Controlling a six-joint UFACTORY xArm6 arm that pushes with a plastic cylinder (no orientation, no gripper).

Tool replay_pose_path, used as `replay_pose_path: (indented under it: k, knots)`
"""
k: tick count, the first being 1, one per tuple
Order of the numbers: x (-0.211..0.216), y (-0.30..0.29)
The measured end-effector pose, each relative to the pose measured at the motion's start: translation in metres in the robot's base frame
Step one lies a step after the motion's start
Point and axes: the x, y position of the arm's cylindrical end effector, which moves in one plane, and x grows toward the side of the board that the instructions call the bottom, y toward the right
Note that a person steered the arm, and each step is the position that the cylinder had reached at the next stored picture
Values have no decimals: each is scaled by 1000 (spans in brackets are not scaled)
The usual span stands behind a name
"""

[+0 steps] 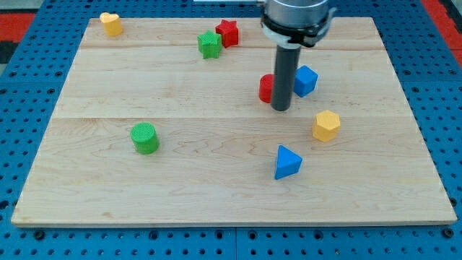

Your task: Push the red circle closer to the green star

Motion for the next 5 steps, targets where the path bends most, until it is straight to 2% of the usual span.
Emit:
replay_pose_path:
  k: [2,3,5]
  knots:
    - [-12,12]
    - [-14,4]
    - [-44,-31]
